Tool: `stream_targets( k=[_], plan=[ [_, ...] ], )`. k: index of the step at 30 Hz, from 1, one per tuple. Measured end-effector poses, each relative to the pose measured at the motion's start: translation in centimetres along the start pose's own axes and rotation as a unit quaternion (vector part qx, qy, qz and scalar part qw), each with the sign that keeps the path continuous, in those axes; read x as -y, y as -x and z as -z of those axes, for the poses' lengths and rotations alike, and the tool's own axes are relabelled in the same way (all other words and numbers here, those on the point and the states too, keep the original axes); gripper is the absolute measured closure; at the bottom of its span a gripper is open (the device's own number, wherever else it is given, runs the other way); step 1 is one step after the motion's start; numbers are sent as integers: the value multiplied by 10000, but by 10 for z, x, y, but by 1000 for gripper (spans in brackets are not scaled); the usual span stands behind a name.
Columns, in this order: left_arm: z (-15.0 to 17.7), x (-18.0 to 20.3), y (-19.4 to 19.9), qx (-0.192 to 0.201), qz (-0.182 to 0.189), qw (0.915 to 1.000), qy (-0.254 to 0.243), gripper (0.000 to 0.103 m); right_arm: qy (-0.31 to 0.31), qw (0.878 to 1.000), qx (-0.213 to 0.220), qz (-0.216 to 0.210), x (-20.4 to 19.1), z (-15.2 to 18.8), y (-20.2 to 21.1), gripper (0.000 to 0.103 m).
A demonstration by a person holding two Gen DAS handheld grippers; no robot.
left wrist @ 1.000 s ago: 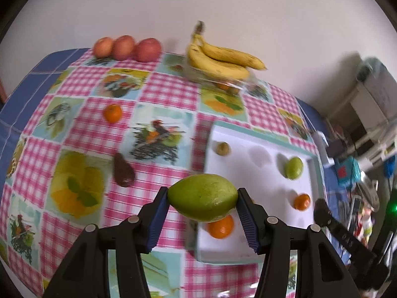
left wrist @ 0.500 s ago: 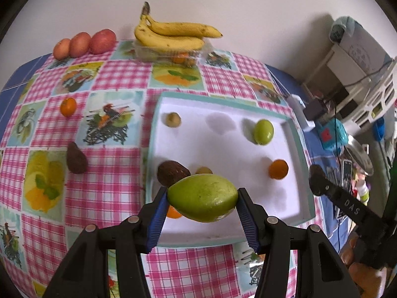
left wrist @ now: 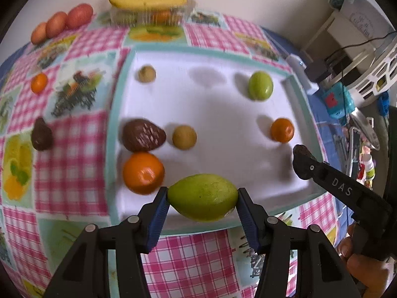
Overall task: Organize fruits
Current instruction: 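Carry the avocado over the tray with the right tool while the left tool carries the mango, then open the right tool to release the avocado while the left tool releases the mango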
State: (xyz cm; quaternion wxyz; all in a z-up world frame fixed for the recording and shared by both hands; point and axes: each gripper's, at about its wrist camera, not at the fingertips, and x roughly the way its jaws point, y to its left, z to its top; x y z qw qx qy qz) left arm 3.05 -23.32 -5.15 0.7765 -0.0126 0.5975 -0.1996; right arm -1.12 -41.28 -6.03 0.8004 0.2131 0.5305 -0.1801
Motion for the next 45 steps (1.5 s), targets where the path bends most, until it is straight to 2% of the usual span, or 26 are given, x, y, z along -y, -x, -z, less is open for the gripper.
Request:
stream_targets(
  k=[3, 7, 24, 28, 30, 32, 36, 38, 41, 45],
  plan=[
    [2, 2, -9, -117, -72, 9999, -25, 45, 63, 9998, -176, 61, -3, 3, -11, 64],
    [4, -3, -22, -312, -6, 9994, 114, 45, 102, 9997, -192, 95, -3, 3, -13, 64],
    [-4, 1, -29, -283, -24, 9996, 17, 45, 125, 9990, -388, 159, -8, 4, -23, 64],
    [-4, 0, -28, -279, -53, 9996, -6, 41, 128, 9990, -383, 173, -8, 2, -22, 64],
    [-4, -1, -27, -268, -72, 9996, -3, 40, 126, 9991, -367, 193, -8, 2, -22, 61],
    [-5, -3, -24, -227, -47, 9997, 26, 37, 102, 9991, -340, 213, -7, 1, -20, 48],
    [-6, -5, -16, -159, 79, 9998, 61, 33, 91, 9994, -286, 173, -6, 0, -16, 43],
    [-6, -3, -11, -86, 124, 9999, 24, 27, 110, 9996, -197, 186, -7, -1, -11, 33],
    [-7, -2, 0, 64, 154, 9999, -44, 25, 145, 9997, -42, 169, -8, -3, -3, 26],
    [-9, -8, 11, 243, 110, 9996, 12, 4, 166, 9996, 153, 161, -8, -5, 6, 25]
  ],
)
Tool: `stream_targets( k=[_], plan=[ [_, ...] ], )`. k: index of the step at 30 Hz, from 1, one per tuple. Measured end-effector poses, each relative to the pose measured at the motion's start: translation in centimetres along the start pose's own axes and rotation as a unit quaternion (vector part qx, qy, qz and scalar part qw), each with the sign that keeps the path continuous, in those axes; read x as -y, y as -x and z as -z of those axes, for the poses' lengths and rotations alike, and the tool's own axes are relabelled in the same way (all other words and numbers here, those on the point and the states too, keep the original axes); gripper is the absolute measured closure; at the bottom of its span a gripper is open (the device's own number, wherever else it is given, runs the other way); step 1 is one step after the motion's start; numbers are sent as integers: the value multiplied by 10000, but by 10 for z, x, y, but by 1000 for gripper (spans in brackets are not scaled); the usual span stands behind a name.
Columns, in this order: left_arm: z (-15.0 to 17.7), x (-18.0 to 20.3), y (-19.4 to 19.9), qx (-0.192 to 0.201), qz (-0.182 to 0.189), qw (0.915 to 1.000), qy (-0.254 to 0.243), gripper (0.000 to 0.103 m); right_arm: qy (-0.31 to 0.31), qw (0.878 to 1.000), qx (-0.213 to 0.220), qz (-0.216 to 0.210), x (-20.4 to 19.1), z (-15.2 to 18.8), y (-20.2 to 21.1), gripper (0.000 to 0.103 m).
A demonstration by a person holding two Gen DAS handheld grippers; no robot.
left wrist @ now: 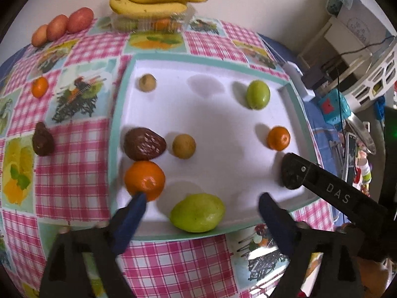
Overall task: Organize fruits
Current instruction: 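Open the right tool to release the avocado while the left tool releases the mango, then withdraw both open tools from the tray toward the remaining avocado and mandarin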
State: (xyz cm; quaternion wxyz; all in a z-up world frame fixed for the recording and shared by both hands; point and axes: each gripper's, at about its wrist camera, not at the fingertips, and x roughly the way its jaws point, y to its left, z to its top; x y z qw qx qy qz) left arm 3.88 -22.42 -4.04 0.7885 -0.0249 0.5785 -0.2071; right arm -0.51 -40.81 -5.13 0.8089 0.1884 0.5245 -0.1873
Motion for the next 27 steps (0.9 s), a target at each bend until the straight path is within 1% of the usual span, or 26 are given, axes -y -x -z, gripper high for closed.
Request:
stream_targets(
  k=[3, 4, 5, 6, 10, 12, 18, 22, 27],
  plan=[
    [-3, -9, 9, 140, -147, 9998, 60, 3, -4, 10000, 66, 30, 1, -1, 2, 24],
    [-3, -12, 11, 191, -210, 9996, 79, 0, -10, 10000, 70, 33, 2, -1, 2, 23],
    [-4, -16, 13, 238, -279, 9993, 105, 0, -19, 10000, 74, 32, 3, -1, 2, 15],
    [-3, -20, 15, 279, -351, 9989, 145, 0, -29, 10000, 84, 37, 3, -1, 2, 12],
    [-4, -40, 25, 424, -558, 9966, 426, 0, -25, 9999, 152, 46, 3, 0, 3, 11],
    [-7, -48, 28, 550, -697, 9941, 622, 0, 1, 9998, 184, 38, 2, 0, 4, 11],
    [-16, -80, 43, 916, -1023, 9832, 1205, 0, 170, 9994, 293, 15, -6, 0, 6, 9],
    [-19, -106, 59, 1151, -1237, 9734, 1545, 0, 319, 9988, 380, -24, -14, 1, 9, 9],
    [-22, -135, 75, 1348, -1357, 9631, 1896, 0, 538, 9976, 422, -62, -30, 3, 10, 9]
  ],
)
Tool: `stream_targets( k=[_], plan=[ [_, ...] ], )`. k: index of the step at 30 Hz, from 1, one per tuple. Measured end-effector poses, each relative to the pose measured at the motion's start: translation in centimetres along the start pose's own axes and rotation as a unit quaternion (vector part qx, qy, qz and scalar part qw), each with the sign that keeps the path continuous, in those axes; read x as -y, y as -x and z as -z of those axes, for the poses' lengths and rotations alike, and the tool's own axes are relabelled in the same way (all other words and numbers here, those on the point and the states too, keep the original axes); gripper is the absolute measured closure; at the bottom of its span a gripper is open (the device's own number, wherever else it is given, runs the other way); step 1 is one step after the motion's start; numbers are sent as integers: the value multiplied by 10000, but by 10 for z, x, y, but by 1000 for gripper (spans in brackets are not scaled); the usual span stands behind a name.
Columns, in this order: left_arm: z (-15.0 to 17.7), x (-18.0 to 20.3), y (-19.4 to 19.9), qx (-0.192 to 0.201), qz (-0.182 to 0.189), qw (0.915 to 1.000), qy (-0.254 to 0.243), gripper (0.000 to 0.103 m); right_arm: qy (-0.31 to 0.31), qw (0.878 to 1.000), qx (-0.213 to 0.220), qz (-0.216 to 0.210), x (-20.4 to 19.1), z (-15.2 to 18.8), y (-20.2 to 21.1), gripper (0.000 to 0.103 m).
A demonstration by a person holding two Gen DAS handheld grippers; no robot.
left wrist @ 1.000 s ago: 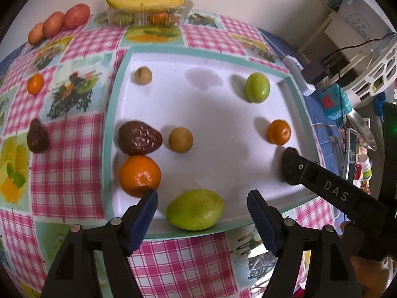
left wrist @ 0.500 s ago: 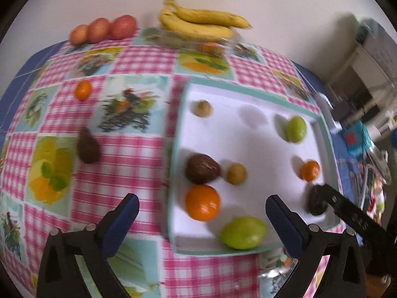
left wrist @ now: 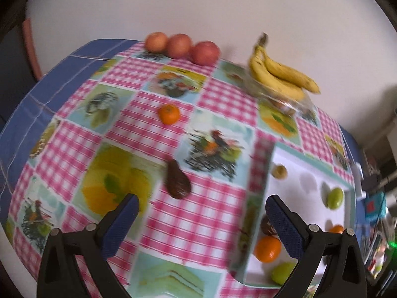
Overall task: Organize fruits
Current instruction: 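Withdraw both open tools from the tray toward the remaining avocado and mandarin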
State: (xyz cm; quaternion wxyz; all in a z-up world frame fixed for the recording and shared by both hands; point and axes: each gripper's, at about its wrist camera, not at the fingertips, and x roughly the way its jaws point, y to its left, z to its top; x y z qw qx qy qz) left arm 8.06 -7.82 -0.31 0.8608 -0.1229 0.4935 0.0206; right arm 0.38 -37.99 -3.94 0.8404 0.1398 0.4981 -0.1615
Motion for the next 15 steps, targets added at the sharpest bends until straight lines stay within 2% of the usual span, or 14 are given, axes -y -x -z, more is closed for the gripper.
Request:
stream_targets(
  k=[5, 15],
  plan=[
    [-15, -29, 7, 206, -256, 9992, 236, 0, 101, 9998, 19, -167, -20, 0, 1, 8],
    [-33, -89, 22, 529, -684, 9938, 696, 0, 592, 9964, 15, -607, -86, 5, 0, 8]
  ],
)
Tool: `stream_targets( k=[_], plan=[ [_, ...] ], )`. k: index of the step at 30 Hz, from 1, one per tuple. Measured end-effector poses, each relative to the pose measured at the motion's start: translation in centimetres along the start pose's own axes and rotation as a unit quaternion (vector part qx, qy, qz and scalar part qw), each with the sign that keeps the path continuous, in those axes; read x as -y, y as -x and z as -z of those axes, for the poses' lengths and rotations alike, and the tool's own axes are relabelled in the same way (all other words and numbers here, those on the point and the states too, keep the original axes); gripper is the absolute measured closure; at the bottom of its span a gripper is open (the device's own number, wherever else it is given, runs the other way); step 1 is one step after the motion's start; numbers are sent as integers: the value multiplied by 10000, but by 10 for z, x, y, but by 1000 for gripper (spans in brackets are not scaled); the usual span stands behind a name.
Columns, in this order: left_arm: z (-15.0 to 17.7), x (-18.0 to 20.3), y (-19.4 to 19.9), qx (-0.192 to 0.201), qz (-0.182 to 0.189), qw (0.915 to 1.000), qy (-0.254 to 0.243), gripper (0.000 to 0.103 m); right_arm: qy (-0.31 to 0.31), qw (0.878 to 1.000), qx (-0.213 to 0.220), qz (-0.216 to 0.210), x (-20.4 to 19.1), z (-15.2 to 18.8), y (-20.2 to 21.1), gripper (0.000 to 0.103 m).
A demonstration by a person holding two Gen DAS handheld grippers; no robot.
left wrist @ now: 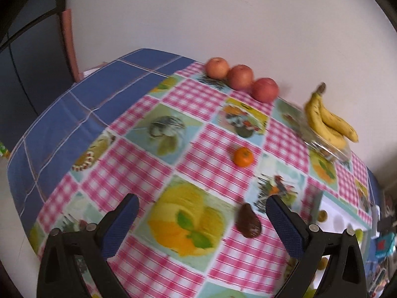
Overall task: Organize fruits
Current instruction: 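Withdraw both open tools from the tray toward the remaining avocado and mandarin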
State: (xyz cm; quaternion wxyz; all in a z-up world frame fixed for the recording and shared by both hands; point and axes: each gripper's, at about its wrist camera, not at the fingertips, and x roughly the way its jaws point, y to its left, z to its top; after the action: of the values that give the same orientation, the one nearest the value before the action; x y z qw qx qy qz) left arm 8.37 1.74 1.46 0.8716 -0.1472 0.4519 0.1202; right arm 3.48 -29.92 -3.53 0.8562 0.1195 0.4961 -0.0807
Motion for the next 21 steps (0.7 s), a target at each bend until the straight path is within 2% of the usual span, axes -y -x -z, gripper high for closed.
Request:
stream_targets(
  k=[12, 18, 21],
  plan=[
    [-15, -36, -3, -9, -3, 9998, 188, 0, 588, 9964, -54, -614, -84, 6, -13, 8],
    [-27, -51, 0, 142, 12, 9997, 184, 0, 764, 9931, 15, -894, -114, 4, -15, 8],
    [-32, -55, -2, 103, 200, 9996, 171, 0, 801, 9909, 97, -1081, -124, -1, -14, 9]
  ],
)
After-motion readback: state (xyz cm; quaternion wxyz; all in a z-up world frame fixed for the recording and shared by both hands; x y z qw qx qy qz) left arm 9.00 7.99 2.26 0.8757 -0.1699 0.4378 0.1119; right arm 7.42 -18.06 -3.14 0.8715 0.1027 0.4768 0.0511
